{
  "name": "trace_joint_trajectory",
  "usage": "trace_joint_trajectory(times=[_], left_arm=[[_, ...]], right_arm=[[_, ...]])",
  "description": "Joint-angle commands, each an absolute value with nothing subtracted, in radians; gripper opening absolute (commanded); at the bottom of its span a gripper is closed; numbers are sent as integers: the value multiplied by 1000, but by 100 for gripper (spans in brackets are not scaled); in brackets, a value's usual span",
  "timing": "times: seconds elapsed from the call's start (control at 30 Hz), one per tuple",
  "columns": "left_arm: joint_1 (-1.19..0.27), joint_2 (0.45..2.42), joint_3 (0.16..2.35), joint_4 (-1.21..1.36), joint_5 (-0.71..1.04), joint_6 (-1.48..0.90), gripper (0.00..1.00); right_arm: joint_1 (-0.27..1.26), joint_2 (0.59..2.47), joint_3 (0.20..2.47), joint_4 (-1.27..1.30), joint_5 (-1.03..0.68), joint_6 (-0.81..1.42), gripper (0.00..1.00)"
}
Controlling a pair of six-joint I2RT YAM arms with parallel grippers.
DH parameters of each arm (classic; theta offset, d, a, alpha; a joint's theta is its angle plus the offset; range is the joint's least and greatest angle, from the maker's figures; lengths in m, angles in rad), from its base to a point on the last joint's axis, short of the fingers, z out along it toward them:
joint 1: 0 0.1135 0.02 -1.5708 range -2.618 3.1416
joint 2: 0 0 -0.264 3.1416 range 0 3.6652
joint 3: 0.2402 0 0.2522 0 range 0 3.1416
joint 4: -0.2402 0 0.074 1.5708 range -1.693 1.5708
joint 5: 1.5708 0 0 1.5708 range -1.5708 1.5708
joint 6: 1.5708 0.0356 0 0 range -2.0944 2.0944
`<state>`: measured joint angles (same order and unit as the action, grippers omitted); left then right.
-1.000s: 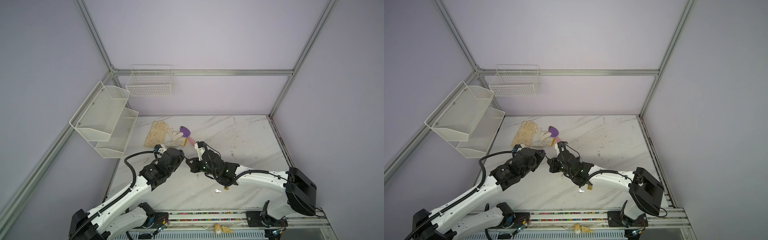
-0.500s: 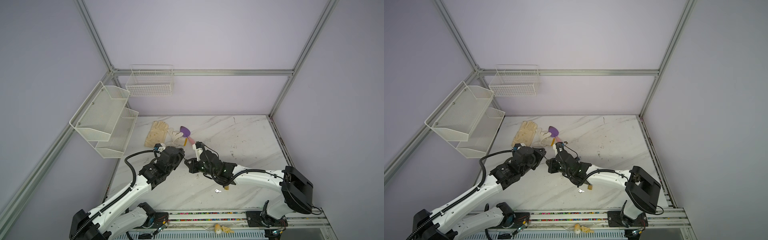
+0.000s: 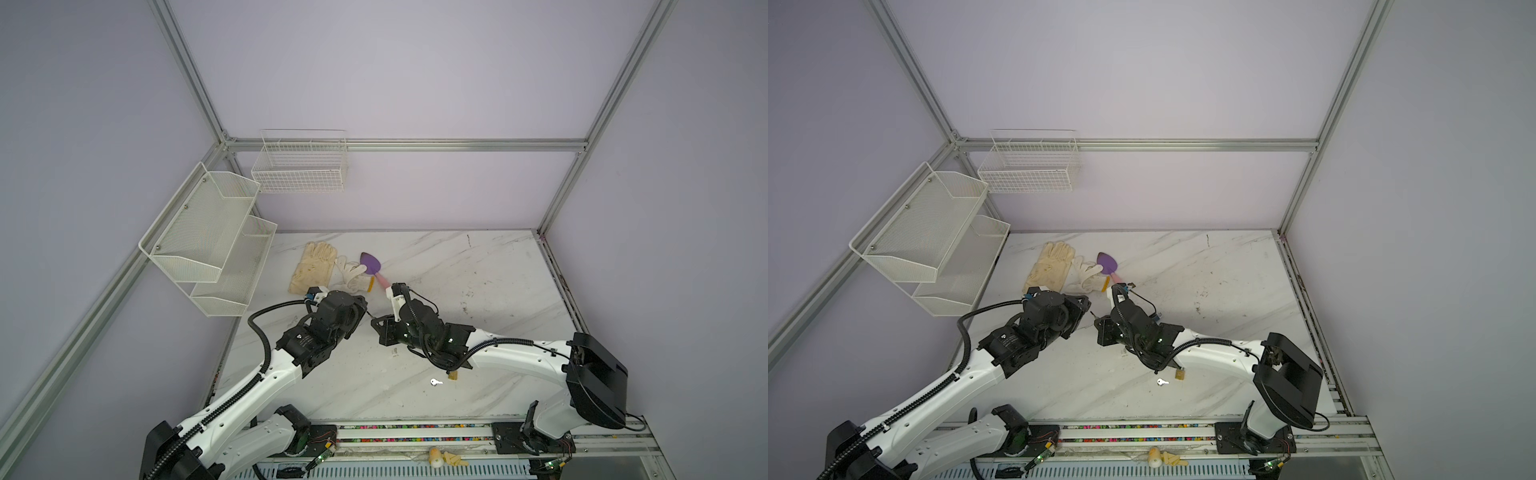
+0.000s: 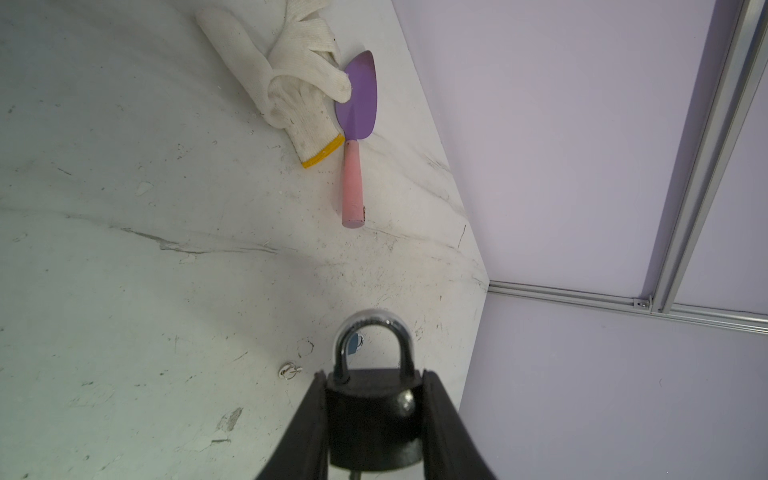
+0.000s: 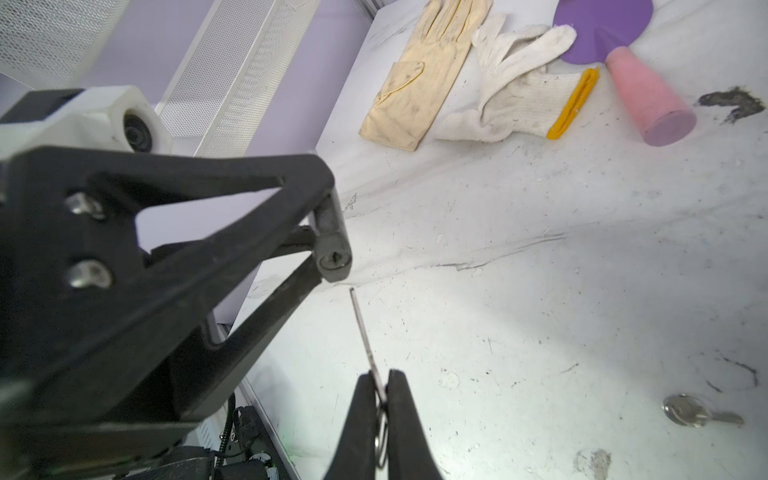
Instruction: Unlock with the key
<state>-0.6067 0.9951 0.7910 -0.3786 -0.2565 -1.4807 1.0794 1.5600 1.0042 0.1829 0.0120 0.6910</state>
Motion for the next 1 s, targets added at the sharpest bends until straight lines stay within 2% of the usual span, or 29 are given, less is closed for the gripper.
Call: trace_joint_trajectory(times=[0.0,0.97], left_arm=[[-600,975,748,-327,-238,-1468,0],[-594,959,725,-302,-207,-1468,0]], right_arm=[[1087,1538,1041,169,34,672,0],[1086,1550,1083,136,77,649,0]])
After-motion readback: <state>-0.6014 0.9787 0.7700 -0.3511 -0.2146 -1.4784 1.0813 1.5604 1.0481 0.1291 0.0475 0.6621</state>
